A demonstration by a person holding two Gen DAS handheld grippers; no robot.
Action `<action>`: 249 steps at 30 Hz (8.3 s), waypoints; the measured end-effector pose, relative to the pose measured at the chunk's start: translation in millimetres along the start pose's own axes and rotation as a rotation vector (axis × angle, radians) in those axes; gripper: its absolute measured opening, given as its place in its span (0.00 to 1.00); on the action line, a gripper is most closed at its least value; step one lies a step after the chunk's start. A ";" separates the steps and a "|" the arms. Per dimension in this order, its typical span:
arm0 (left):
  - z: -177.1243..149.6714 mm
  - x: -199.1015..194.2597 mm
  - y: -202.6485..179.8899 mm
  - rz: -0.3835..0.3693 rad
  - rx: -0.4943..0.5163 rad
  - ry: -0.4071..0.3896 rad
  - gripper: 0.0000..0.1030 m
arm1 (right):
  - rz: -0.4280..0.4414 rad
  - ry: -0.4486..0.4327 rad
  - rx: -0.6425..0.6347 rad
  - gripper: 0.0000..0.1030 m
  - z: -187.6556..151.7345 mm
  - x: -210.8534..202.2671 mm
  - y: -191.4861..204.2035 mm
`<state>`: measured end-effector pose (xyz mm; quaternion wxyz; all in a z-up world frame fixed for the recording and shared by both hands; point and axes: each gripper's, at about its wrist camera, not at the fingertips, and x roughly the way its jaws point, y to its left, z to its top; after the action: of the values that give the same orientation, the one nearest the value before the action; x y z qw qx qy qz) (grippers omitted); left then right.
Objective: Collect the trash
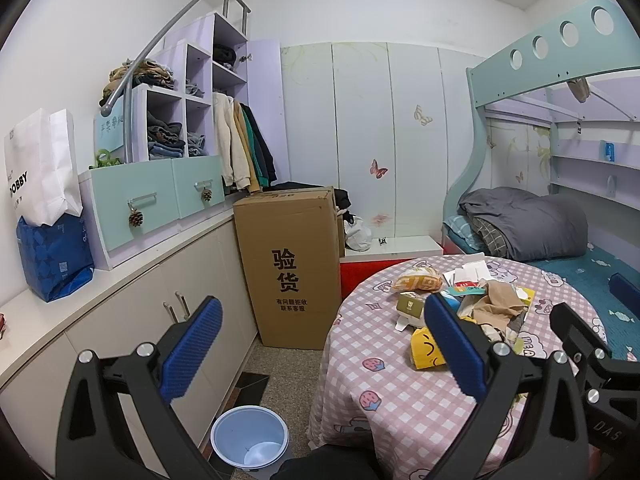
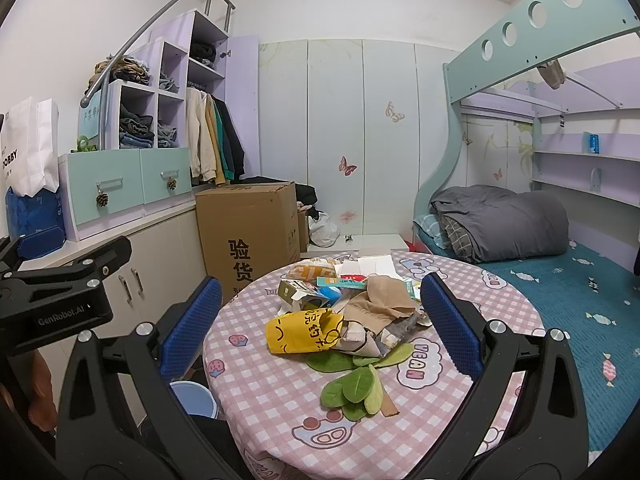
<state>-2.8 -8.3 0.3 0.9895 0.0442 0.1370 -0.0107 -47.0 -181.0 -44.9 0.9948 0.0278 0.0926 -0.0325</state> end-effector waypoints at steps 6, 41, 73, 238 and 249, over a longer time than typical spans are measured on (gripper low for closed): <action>-1.5 2.3 -1.7 -0.002 0.006 0.006 0.96 | 0.002 0.007 -0.002 0.94 0.3 1.2 2.3; -58.1 94.9 -61.6 -0.121 0.110 0.329 0.96 | -0.044 0.256 0.172 0.94 -49.1 58.7 -79.7; -64.1 165.1 -88.6 -0.304 0.013 0.490 0.96 | 0.127 0.611 0.163 0.70 -86.9 158.6 -85.8; -48.0 215.1 -211.4 -0.547 0.579 0.370 0.49 | 0.010 0.467 0.264 0.76 -59.4 184.8 -150.4; -48.3 211.1 -176.9 -0.640 0.372 0.386 0.25 | 0.073 0.480 0.244 0.75 -57.1 204.0 -141.3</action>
<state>181.4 -182.1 -118.4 0.8676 0.1786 0.3225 -0.3336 132.7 -330.5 -145.8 0.9341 0.1579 0.3202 -0.0002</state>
